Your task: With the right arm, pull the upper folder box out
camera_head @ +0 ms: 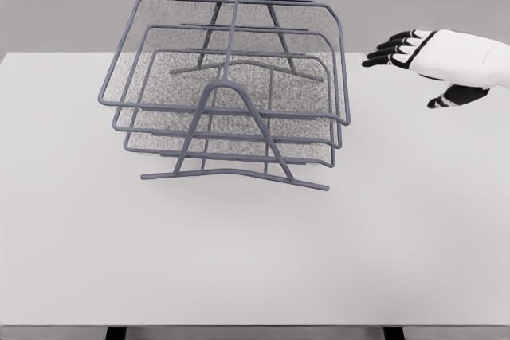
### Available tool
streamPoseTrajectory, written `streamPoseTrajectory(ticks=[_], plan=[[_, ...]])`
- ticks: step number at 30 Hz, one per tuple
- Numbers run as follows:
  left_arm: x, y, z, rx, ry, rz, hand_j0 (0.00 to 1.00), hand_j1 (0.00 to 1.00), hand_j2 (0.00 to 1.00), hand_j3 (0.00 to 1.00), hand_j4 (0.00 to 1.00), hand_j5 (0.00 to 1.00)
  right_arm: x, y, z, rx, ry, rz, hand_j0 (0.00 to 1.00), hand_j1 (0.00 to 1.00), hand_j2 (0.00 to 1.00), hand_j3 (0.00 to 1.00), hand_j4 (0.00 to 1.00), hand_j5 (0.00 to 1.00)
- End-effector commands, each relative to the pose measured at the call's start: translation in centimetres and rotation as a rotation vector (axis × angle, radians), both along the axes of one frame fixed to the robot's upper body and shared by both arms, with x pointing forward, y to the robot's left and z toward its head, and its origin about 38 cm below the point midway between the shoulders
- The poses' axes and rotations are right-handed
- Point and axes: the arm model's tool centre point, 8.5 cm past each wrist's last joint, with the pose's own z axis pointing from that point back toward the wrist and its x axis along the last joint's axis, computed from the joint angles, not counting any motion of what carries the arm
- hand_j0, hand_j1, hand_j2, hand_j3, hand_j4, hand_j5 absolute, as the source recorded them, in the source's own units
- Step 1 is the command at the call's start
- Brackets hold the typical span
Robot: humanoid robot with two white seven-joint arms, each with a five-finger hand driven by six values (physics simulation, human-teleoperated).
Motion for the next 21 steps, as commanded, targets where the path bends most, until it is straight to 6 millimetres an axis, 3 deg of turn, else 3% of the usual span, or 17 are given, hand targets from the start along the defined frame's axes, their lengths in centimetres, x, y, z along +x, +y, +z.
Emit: streamPoseTrajectory(ticks=[1, 3, 5, 7, 9, 12, 16, 21], plan=[[0.0, 0.0, 0.0, -0.001, 0.0, 0.0, 1.0, 1.0, 1.0, 1.0, 1.0, 1.0, 0.0, -0.2, -0.9, -0.001, 0.025, 0.037, 1.0, 1.0, 1.0, 1.0, 1.0, 1.0], [0.0, 0.0, 0.0, 0.0, 0.0, 0.0, 1.0, 1.0, 1.0, 1.0, 1.0, 1.0, 2.8, 2.2, -3.6, 0.047, 0.045, 0.028, 1.0, 1.0, 1.0, 1.0, 1.0, 1.0], [0.0, 0.0, 0.0, 0.0, 0.0, 0.0, 1.0, 1.0, 1.0, 1.0, 1.0, 1.0, 5.6, 4.0, -3.4, 0.077, 0.025, 0.012, 1.0, 1.0, 1.0, 1.0, 1.0, 1.0], [0.0, 0.0, 0.0, -0.001, 0.0, 0.0, 1.0, 1.0, 1.0, 1.0, 1.0, 1.0, 5.8, 6.4, -5.4, 0.033, 0.079, 0.063, 1.0, 1.0, 1.0, 1.0, 1.0, 1.0], [0.0, 0.0, 0.0, 0.0, 0.0, 0.0, 1.0, 1.0, 1.0, 1.0, 1.0, 1.0, 6.7, 7.6, -5.1, 0.015, 0.081, 0.08, 1.0, 1.0, 1.0, 1.0, 1.0, 1.0], [0.0, 0.0, 0.0, 0.0, 0.0, 0.0, 1.0, 1.0, 1.0, 1.0, 1.0, 1.0, 6.4, 8.6, -5.7, 0.015, 0.092, 0.104, 1.0, 1.0, 1.0, 1.0, 1.0, 1.0], [0.0, 0.0, 0.0, 0.0, 0.0, 0.0, 1.0, 1.0, 1.0, 1.0, 1.0, 1.0, 6.1, 8.4, -6.7, -0.001, 0.115, 0.104, 1.0, 1.0, 1.0, 1.0, 1.0, 1.0], [0.0, 0.0, 0.0, -0.001, 0.0, 0.0, 1.0, 1.0, 1.0, 1.0, 1.0, 1.0, 5.4, 3.4, -5.7, -0.081, 0.105, 0.022, 1.0, 1.0, 1.0, 1.0, 1.0, 1.0]])
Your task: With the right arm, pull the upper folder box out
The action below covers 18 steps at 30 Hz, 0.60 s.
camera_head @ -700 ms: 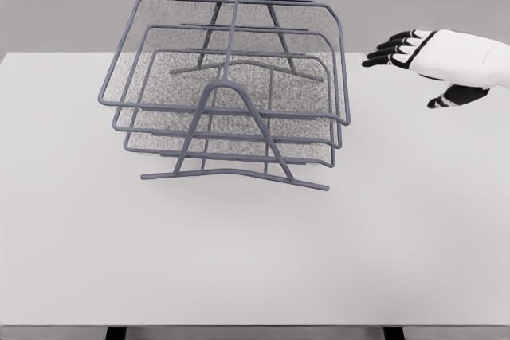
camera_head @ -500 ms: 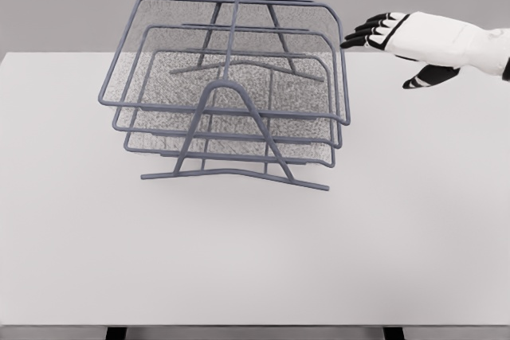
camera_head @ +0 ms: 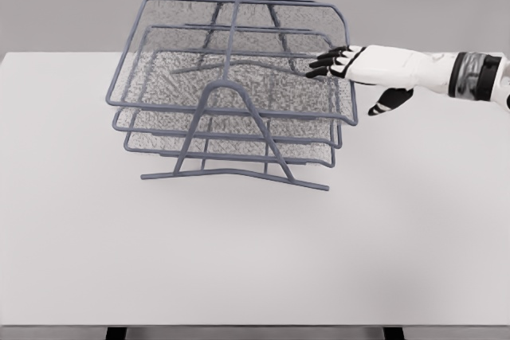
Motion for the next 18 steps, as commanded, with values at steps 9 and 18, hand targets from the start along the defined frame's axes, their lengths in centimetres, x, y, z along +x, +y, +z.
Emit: streamPoseTrajectory(ticks=[9, 18], plan=[[0.0, 0.0, 0.0, -0.001, 0.0, -0.001, 1.0, 1.0, 1.0, 1.0, 1.0, 1.0, -2.1, -9.2, 0.7, -0.236, -0.011, -0.143, 1.0, 1.0, 1.0, 1.0, 1.0, 1.0], [0.0, 0.0, 0.0, 0.001, 0.001, -0.001, 1.0, 1.0, 1.0, 1.0, 1.0, 1.0, -3.9, -14.7, 2.5, -0.309, -0.007, -0.248, 1.0, 1.0, 1.0, 1.0, 1.0, 1.0]])
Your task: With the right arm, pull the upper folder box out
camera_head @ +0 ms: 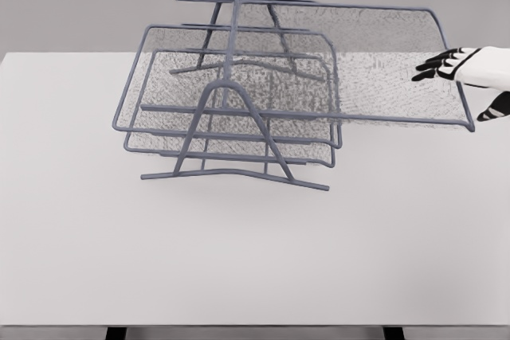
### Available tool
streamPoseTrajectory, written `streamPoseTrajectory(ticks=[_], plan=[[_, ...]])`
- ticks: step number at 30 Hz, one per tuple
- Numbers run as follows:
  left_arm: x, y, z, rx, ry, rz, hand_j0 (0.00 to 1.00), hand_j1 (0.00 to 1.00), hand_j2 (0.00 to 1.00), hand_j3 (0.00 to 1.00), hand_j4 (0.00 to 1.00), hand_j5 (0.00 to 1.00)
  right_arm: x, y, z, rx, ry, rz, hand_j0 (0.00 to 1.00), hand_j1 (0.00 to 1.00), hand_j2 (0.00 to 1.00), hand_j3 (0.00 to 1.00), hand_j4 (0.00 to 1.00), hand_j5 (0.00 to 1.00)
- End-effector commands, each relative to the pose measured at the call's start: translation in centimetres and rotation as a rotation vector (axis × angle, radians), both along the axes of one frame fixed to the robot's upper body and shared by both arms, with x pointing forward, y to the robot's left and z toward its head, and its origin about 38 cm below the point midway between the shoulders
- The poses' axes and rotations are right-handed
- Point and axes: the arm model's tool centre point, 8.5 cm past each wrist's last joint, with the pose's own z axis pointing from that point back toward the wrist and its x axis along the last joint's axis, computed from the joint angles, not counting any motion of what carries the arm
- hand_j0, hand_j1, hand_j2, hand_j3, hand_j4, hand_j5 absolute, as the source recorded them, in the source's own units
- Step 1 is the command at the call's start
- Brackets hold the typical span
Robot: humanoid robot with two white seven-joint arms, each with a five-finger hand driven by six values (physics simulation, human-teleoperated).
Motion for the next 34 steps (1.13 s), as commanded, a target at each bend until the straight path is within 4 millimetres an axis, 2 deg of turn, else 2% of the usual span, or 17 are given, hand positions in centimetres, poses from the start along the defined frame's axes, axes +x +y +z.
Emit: streamPoseTrajectory(ticks=[1, 7, 12, 16, 18, 20, 23, 25, 27, 30, 33, 34], plan=[[0.0, 0.0, 0.0, 0.001, 0.001, -0.001, 1.0, 1.0, 1.0, 1.0, 1.0, 1.0, -0.4, -2.2, -0.3, -0.164, -0.011, -0.03, 1.0, 1.0, 1.0, 1.0, 1.0, 1.0], [0.0, 0.0, 0.0, -0.001, 0.0, -0.001, 1.0, 1.0, 1.0, 1.0, 1.0, 1.0, -0.4, -2.5, 0.4, -0.163, -0.026, -0.04, 1.0, 1.0, 1.0, 1.0, 1.0, 1.0], [0.0, 0.0, 0.0, -0.001, 0.0, -0.001, 1.0, 1.0, 1.0, 1.0, 1.0, 1.0, -0.2, -2.3, 3.7, 0.017, -0.104, -0.049, 1.0, 1.0, 1.0, 1.0, 1.0, 1.0], [0.0, 0.0, 0.0, -0.001, 0.0, -0.001, 1.0, 1.0, 1.0, 1.0, 1.0, 1.0, -0.5, -2.2, 4.8, 0.079, -0.114, -0.036, 1.0, 1.0, 1.0, 1.0, 1.0, 1.0], [0.0, 0.0, 0.0, -0.001, 0.0, -0.001, 1.0, 1.0, 1.0, 1.0, 1.0, 1.0, -1.4, 1.2, 5.5, 0.075, -0.134, 0.072, 1.0, 1.0, 1.0, 1.0, 1.0, 1.0], [0.0, 0.0, 0.0, -0.001, 0.0, -0.001, 1.0, 1.0, 1.0, 1.0, 1.0, 1.0, -2.2, 1.3, 6.5, 0.086, -0.138, 0.091, 1.0, 1.0, 1.0, 1.0, 1.0, 1.0], [0.0, 0.0, 0.0, 0.0, -0.001, -0.001, 1.0, 1.0, 1.0, 1.0, 1.0, 1.0, -2.7, 2.1, 5.8, 0.082, -0.121, 0.117, 1.0, 1.0, 1.0, 1.0, 1.0, 1.0], [0.5, 0.0, 0.0, 0.0, -0.013, -0.002, 1.0, 1.0, 1.0, 1.0, 1.0, 1.0, -3.6, 3.9, 6.3, 0.098, -0.127, 0.182, 1.0, 1.0, 1.0, 1.0, 1.0, 1.0], [0.5, 0.0, 0.0, -0.002, -0.014, -0.002, 1.0, 1.0, 1.0, 1.0, 1.0, 1.0, -4.4, 4.9, 7.2, 0.147, -0.128, 0.224, 1.0, 1.0, 1.0, 1.0, 1.0, 1.0], [1.2, 0.0, -0.1, -0.001, -0.026, -0.003, 1.0, 1.0, 1.0, 1.0, 1.0, 1.0, -4.1, 6.0, 6.7, 0.176, -0.126, 0.249, 1.0, 1.0, 1.0, 1.0, 1.0, 1.0], [1.2, 0.0, -0.1, 0.0, -0.025, 0.0, 1.0, 1.0, 1.0, 1.0, 1.0, 1.0, -3.0, 9.5, 5.3, 0.276, -0.123, 0.32, 1.0, 1.0, 1.0, 1.0, 1.0, 1.0], [1.2, 0.0, -0.1, 0.0, -0.025, 0.0, 1.0, 1.0, 1.0, 1.0, 1.0, 1.0, -3.0, 9.6, 5.2, 0.277, -0.123, 0.322, 1.0, 1.0, 1.0, 1.0, 1.0, 1.0]])
